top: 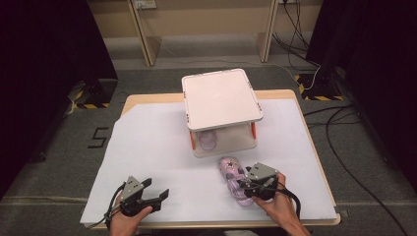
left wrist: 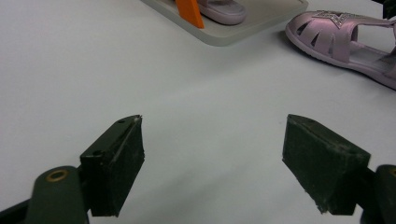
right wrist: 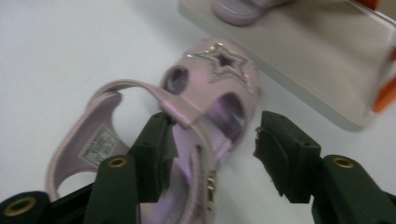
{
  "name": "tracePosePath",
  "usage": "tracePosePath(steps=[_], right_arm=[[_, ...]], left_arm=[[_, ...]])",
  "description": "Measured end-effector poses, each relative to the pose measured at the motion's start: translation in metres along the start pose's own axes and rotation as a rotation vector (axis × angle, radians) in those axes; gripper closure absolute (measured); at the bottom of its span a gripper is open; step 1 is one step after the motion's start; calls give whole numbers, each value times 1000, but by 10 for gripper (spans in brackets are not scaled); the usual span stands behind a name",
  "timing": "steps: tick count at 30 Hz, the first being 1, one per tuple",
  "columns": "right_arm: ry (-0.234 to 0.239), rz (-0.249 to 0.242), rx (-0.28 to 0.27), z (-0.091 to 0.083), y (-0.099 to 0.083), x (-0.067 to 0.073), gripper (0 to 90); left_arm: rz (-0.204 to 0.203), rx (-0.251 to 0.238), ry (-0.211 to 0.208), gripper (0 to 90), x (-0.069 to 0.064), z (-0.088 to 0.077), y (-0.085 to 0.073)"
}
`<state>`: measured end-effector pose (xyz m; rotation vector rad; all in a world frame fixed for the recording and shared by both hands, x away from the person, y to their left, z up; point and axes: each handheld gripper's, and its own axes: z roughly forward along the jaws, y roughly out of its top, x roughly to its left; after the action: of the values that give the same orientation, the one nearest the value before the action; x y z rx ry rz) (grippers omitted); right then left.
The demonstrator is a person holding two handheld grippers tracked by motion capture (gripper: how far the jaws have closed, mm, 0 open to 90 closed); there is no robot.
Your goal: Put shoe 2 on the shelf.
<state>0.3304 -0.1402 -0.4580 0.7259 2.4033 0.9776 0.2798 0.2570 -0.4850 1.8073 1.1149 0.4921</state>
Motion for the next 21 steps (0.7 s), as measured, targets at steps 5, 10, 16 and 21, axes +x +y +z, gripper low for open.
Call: tracePosePath(steps=[5, 10, 16, 21], right_arm=[[41, -79, -3, 6, 3, 4, 603], [18, -186, -10, 6, 6, 6, 770], [-21, -200, -51, -2, 9, -1, 832], [-63, -189, -93, -10, 15, -6, 836]], left_arm=[[1, -1, -1, 202, -1, 0, 0], [1, -2, -1, 202, 0, 0, 0], [3, -1, -1, 202, 0, -1, 0], [3, 3, 0, 202, -1, -1, 0]])
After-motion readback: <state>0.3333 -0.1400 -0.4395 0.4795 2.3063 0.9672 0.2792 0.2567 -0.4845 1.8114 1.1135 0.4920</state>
